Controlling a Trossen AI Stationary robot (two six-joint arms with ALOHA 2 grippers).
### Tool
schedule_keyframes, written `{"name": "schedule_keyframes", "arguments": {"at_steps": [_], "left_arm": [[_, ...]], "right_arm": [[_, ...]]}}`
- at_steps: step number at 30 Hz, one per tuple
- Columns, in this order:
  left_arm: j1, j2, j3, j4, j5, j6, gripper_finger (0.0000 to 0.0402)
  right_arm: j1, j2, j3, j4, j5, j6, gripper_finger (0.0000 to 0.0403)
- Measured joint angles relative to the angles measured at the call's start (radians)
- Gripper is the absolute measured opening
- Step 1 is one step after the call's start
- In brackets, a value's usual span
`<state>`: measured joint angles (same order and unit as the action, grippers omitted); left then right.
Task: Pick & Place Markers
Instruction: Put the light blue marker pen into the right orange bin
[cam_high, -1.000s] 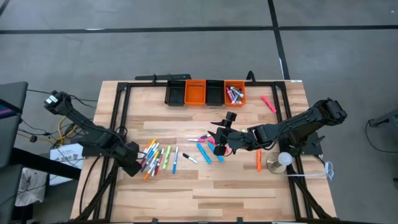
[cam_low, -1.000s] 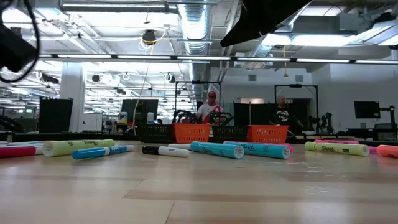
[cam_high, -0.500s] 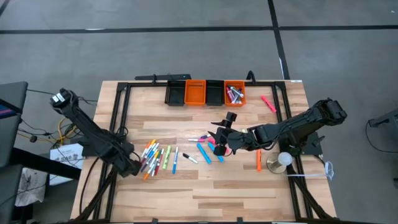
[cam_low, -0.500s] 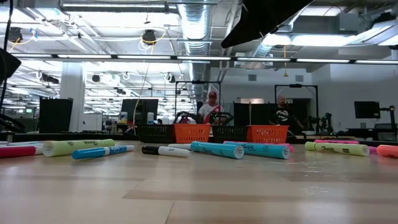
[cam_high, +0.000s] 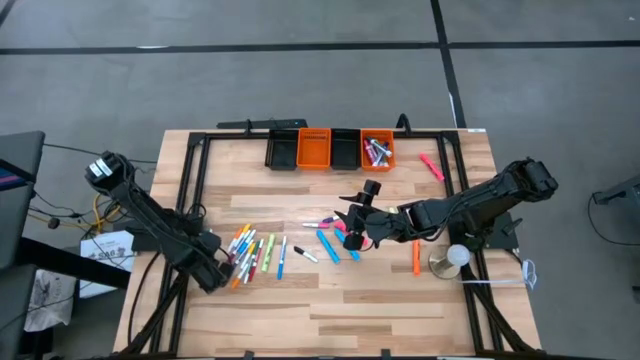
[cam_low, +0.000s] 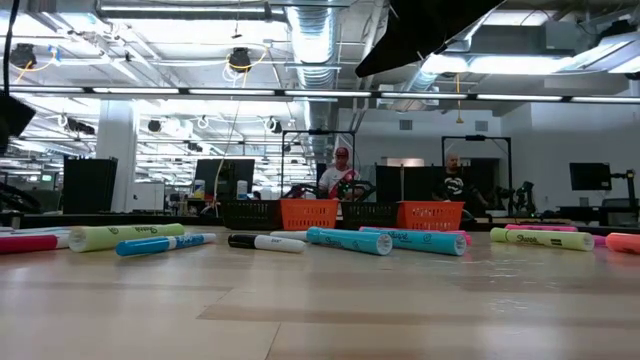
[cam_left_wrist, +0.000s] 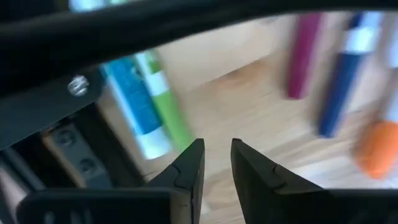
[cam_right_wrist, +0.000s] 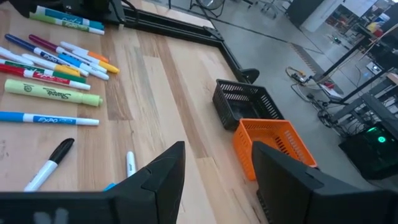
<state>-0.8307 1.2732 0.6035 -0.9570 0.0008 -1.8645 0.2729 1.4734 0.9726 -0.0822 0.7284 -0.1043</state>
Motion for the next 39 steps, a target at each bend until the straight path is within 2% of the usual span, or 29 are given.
{"name": "schedule_keyframes", "arguments": {"at_steps": [3, 10, 13, 17, 26, 39], "left_arm": [[0.000, 0.000, 0.020, -0.003, -0.034, -0.001, 0.0076], [0.000, 0.008, 0.024, -0.088, -0.035, -0.061, 0.0076], [0.000, 0.014, 0.024, -0.142, -0.004, -0.090, 0.0076], [0.000, 0.028, 0.025, -0.136, 0.002, -0.101, 0.0076], [0.001, 0.158, 0.025, -0.138, 0.138, -0.098, 0.0076], [0.004, 0.193, 0.013, -0.118, 0.150, -0.085, 0.0076]], "right_arm": [[0.000, 0.000, 0.000, 0.000, 0.000, 0.000, 0.0176], [0.000, 0.000, 0.000, 0.000, -0.034, 0.002, 0.0178], [0.000, 0.000, 0.000, -0.015, -0.059, 0.022, 0.0176], [0.000, 0.000, 0.000, -0.041, -0.076, 0.043, 0.0176], [0.003, 0.000, 0.000, -0.060, -0.078, 0.054, 0.0176], [0.003, 0.000, 0.000, -0.060, -0.078, 0.054, 0.0180]]}}
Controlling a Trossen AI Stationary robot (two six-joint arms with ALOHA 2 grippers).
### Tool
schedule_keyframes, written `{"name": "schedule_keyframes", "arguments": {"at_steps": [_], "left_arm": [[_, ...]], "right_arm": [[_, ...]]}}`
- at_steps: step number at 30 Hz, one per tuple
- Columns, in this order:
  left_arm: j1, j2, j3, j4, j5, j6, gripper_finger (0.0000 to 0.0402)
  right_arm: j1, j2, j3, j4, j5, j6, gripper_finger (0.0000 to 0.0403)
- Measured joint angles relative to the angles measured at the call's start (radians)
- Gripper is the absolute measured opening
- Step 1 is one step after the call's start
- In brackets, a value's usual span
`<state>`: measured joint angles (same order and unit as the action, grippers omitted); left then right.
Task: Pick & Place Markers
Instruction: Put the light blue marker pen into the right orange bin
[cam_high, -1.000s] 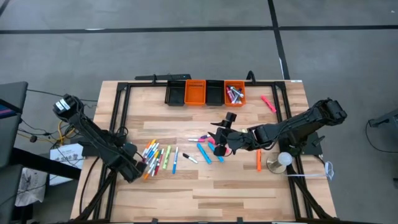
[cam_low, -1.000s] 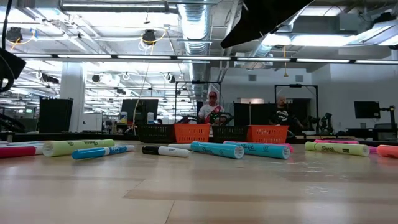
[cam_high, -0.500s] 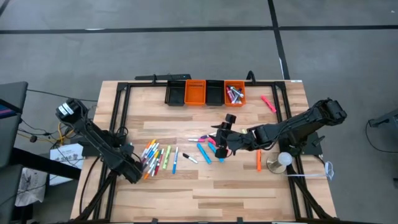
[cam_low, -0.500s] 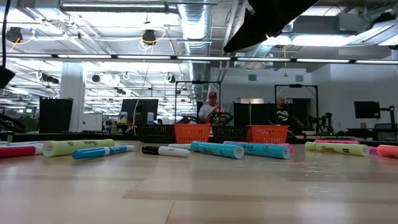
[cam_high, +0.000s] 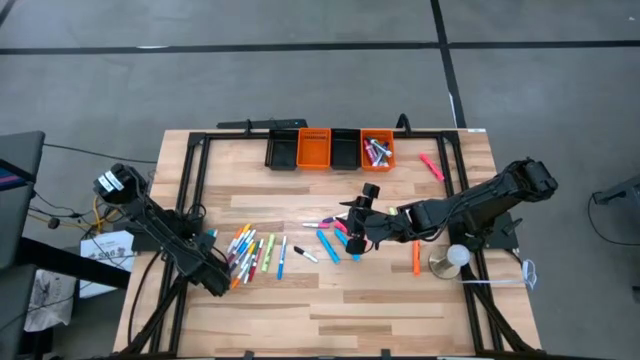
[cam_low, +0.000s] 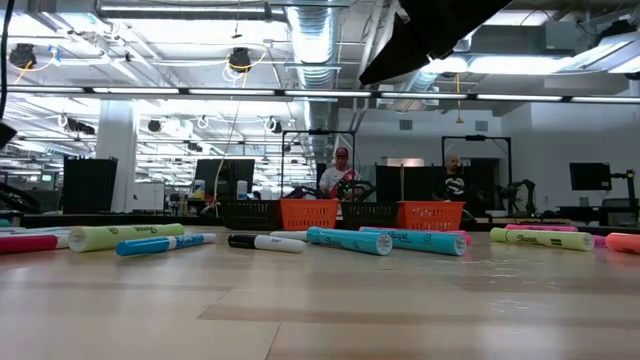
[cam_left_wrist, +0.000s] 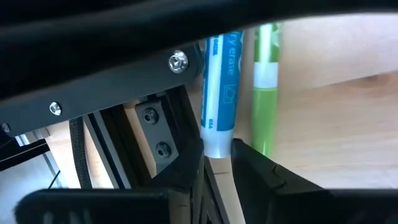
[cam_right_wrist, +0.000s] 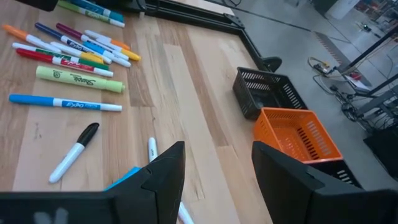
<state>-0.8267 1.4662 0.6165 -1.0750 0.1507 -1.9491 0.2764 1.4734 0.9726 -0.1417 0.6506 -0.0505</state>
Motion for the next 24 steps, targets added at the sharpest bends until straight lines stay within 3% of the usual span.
{"name": "schedule_keyframes", "arguments": {"at_steps": [24], "left_arm": [[0.066, -0.001, -0.031, 0.049, -0.038, 0.112, 0.0077]], "right_arm": [[0.005, 0.000, 0.000, 0.000, 0.000, 0.000, 0.0180]]}}
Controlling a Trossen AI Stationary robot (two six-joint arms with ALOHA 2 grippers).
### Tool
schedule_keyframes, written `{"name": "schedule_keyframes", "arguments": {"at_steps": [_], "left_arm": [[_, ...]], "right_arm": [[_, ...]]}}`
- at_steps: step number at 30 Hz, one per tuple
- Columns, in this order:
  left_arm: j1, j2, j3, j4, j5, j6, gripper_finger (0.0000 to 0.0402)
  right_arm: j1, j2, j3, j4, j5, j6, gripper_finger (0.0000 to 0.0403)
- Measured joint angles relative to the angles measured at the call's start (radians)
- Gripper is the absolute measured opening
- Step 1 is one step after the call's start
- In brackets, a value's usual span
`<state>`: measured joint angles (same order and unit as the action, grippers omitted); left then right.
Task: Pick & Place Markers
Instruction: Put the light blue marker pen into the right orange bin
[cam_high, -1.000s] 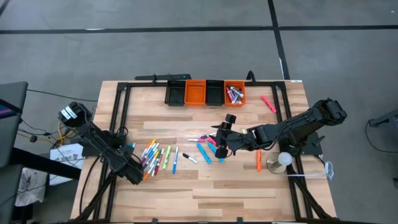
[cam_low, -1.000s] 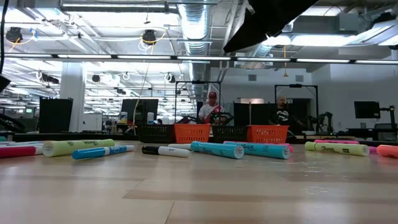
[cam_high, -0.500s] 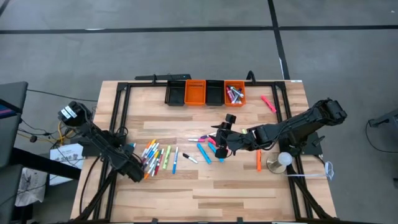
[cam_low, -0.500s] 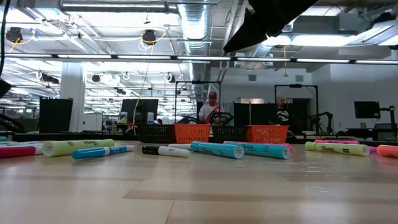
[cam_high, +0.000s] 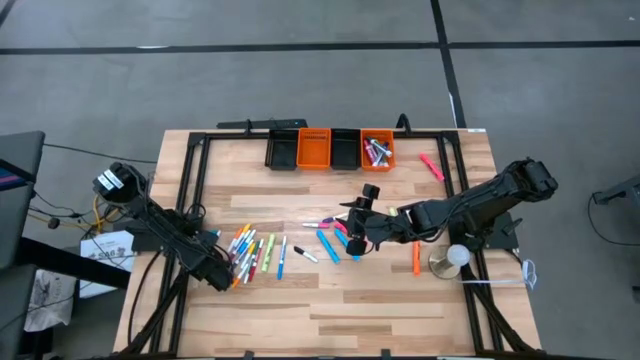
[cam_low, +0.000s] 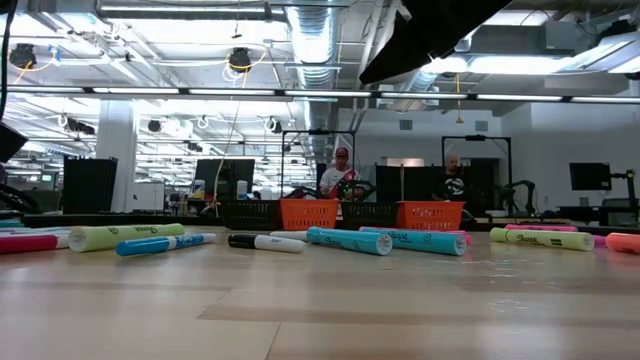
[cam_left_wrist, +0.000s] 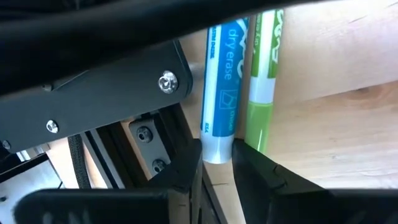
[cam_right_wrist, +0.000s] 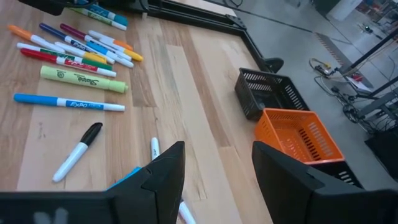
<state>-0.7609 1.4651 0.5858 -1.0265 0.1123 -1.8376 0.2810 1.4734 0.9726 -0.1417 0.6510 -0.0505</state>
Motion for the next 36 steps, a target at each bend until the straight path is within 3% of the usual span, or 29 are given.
{"name": "schedule_keyframes", "arguments": {"at_steps": [9, 19, 36], "left_arm": [[0.000, 0.000, 0.005, 0.009, -0.011, 0.053, 0.0079], [-0.005, 0.000, 0.042, 0.107, -0.105, 0.118, 0.0086], [-0.005, -0.023, 0.040, 0.123, -0.118, 0.153, 0.0087]], "right_arm": [[0.000, 0.000, 0.000, 0.000, 0.000, 0.000, 0.0176], [0.000, 0.000, 0.000, 0.000, 0.000, 0.024, 0.0177], [0.000, 0.000, 0.000, 0.000, 0.000, 0.025, 0.0176]]}}
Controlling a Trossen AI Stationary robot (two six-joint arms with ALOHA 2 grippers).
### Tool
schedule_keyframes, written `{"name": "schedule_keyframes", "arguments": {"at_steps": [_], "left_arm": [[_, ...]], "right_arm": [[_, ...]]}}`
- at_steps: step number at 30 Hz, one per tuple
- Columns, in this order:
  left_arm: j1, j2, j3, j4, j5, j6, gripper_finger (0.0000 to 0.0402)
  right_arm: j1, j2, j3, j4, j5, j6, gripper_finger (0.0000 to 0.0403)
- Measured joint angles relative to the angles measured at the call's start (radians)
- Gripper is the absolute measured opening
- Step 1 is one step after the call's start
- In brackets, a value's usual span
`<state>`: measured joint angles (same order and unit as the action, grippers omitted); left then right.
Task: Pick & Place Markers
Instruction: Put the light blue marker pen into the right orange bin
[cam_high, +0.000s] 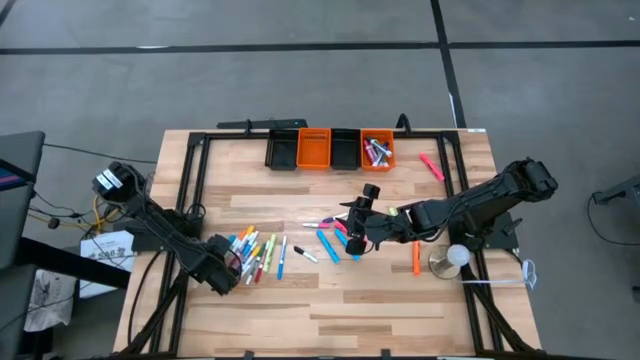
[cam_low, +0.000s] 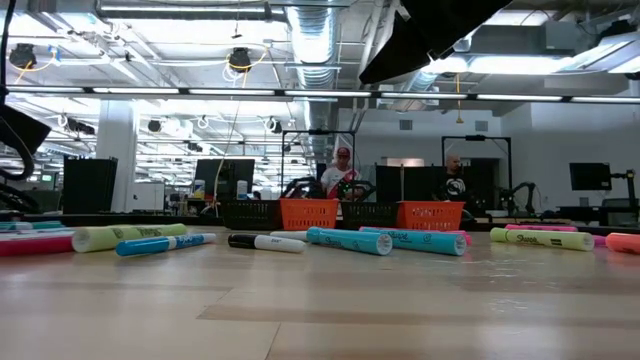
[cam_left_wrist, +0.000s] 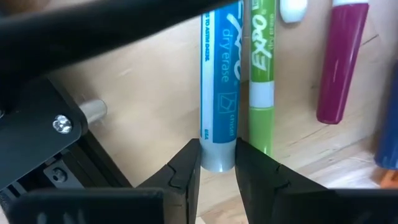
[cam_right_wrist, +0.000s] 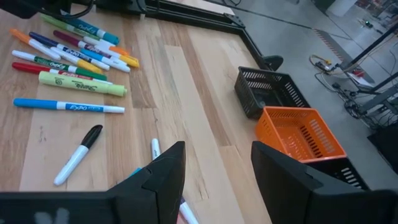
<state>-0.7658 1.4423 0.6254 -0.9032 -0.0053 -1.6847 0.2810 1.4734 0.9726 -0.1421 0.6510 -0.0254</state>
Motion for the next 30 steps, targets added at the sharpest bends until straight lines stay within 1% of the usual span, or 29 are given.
{"name": "schedule_keyframes", "arguments": {"at_steps": [11, 30], "left_arm": [[0.000, 0.000, 0.000, 0.010, -0.006, -0.006, 0.0107], [0.000, -0.001, 0.000, 0.013, -0.004, -0.022, 0.0107]], "right_arm": [[0.000, 0.000, 0.000, 0.000, 0.000, 0.000, 0.0175], [-0.004, 0.000, 0.000, 0.000, 0.001, 0.000, 0.0179]]}}
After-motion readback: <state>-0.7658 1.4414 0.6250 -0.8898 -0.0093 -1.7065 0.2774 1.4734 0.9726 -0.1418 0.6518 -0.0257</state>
